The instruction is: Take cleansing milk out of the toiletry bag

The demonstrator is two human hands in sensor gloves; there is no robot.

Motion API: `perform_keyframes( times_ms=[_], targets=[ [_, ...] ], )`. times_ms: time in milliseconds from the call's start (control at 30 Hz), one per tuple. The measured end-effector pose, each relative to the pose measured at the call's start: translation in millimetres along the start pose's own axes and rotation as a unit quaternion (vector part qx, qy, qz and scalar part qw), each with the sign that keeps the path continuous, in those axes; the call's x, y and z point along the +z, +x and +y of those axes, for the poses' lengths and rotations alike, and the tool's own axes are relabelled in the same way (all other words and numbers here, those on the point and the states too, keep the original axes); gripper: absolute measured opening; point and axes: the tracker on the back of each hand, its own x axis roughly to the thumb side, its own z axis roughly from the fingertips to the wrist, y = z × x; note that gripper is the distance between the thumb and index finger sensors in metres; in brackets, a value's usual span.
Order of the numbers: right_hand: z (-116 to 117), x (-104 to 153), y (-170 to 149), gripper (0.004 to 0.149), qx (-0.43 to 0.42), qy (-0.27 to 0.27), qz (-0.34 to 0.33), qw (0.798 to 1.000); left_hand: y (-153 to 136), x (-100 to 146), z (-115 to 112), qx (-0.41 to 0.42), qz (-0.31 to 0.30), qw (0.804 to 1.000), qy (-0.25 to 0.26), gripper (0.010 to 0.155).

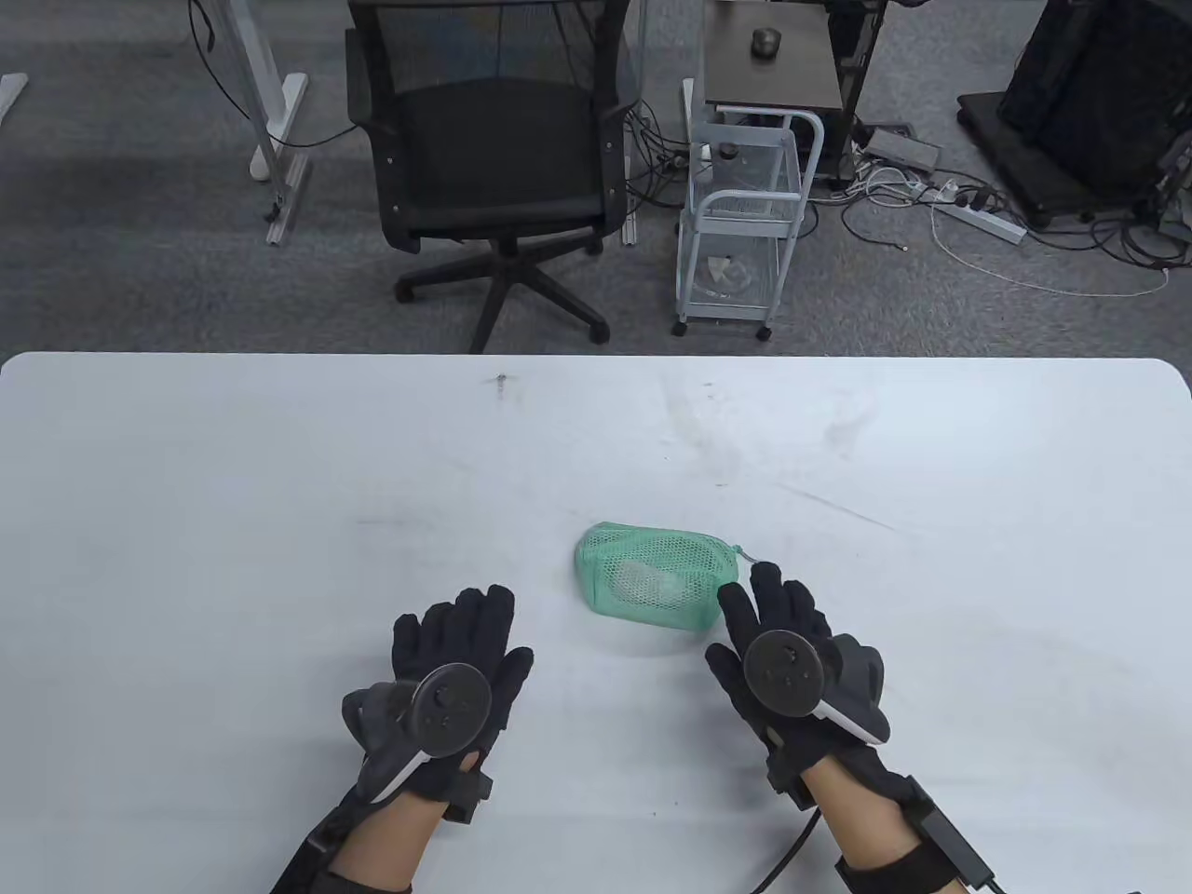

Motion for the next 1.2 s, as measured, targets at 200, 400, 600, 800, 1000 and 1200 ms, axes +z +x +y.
perform_keyframes(
  times_ms=[200,400,600,800,1000,1200],
  targets=[
    [-0.3,0.1,0.9,0.067,-0.002,-0.002,-0.003,1.0,1.9,0.2,-0.1,-0.005,-0.002,1.0,-0.004,0.067],
    [1.2,-1.8,2.1,0.066,-0.003,-0.011,-0.016,1.0,3.4,0.1,-0.7,-0.005,-0.003,1.0,-0.009,0.067],
    [1.7,-6.6,1.6,0.065,-0.006,-0.023,-0.012,1.0,5.3,-0.8,-1.7,-0.002,-0.004,1.0,-0.012,0.066],
    [6.5,-17.8,-1.1,0.066,0.01,-0.025,-0.007,1.0,8.0,-1.1,-3.2,-0.001,-0.007,1.0,-0.018,0.066],
    [18.9,-30.9,-3.9,0.067,0.025,-0.005,0.004,1.0,10.0,-1.6,-4.6,-0.002,-0.01,1.0,-0.023,0.066],
    [33.3,-37.5,-8.3,0.073,0.037,0.037,0.017,0.999,12.2,-1.2,-6.5,-0.006,-0.015,0.999,-0.029,0.066]
  ],
)
